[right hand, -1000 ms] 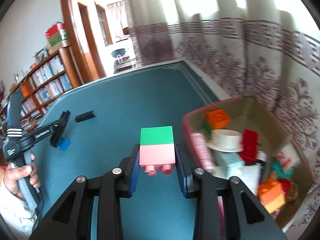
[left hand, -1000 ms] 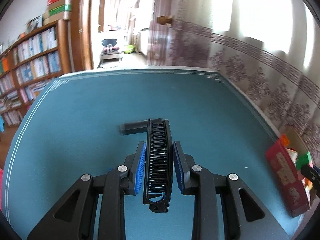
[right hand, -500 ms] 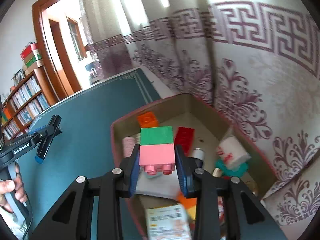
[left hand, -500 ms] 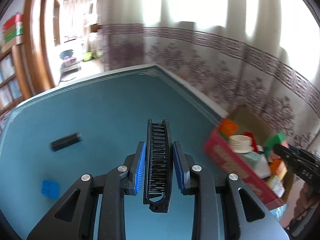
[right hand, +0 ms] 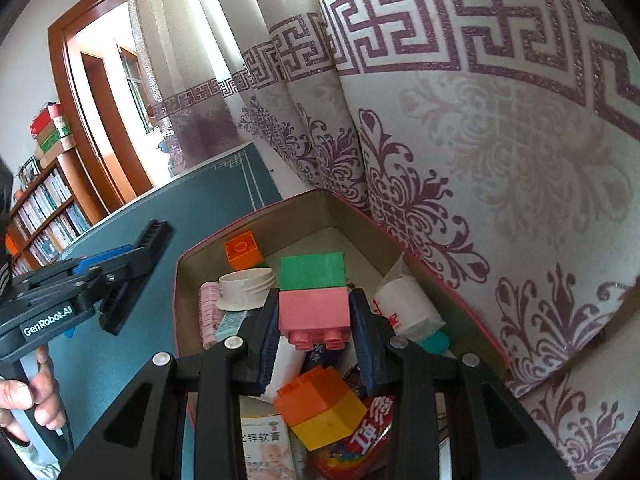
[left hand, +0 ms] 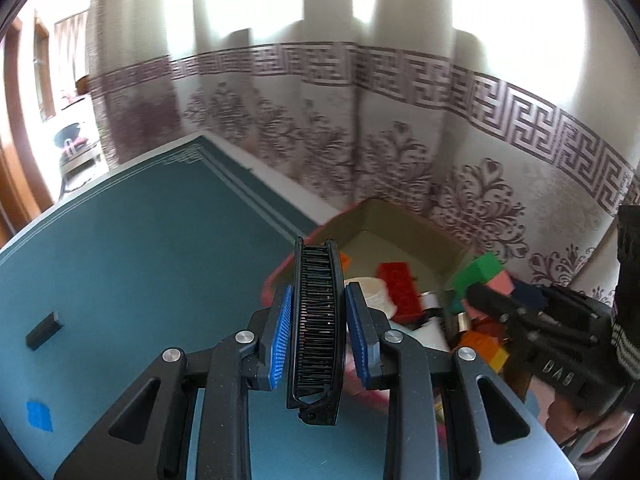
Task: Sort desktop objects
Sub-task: 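Open both grippers over the box, dropping the comb and brick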
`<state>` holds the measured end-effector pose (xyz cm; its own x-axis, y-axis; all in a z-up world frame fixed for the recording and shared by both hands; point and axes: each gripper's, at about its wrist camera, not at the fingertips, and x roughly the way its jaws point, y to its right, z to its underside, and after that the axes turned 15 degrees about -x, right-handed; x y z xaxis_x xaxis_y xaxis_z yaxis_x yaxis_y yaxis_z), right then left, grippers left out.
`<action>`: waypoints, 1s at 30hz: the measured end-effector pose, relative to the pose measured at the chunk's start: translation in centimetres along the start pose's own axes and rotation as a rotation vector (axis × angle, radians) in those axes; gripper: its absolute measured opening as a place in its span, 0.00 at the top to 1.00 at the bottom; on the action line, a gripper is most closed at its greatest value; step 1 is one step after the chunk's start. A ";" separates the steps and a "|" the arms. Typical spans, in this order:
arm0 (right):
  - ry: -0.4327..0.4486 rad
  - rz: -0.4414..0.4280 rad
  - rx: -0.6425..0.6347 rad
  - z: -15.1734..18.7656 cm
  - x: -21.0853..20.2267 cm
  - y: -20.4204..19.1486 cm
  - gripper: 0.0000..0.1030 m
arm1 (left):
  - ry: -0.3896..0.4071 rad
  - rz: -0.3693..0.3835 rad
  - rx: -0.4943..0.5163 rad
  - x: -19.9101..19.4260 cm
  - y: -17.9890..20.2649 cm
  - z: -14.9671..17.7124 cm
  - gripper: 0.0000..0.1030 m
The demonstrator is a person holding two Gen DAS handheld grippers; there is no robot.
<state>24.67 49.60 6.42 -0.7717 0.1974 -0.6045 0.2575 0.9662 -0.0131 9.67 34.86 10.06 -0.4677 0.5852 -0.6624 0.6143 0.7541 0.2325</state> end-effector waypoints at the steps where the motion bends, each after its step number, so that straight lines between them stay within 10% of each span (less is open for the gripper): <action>1: 0.001 -0.001 -0.004 0.0 0.0 0.0 0.64 | -0.002 0.008 0.006 0.3 0.5 -0.1 0.71; 6: 0.008 0.020 -0.020 0.0 0.1 0.1 0.57 | -0.035 0.072 0.028 1.3 2.7 -0.4 0.66; 8: 0.016 0.035 -0.024 0.1 0.0 0.2 0.39 | -0.033 0.073 0.048 1.5 3.3 -0.3 0.39; 10: 0.027 0.043 -0.013 0.1 -0.1 0.4 0.31 | -0.015 0.059 0.052 1.3 3.3 -0.1 0.33; 30: 0.044 0.009 -0.016 -0.4 -0.5 -2.2 0.22 | 0.030 -0.090 -0.117 -1.3 -4.6 0.5 0.30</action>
<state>24.24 47.45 7.01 -0.7946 0.2129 -0.5686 0.2556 0.9668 0.0048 7.72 30.50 9.48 -0.5374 0.5206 -0.6635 0.4916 0.8326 0.2551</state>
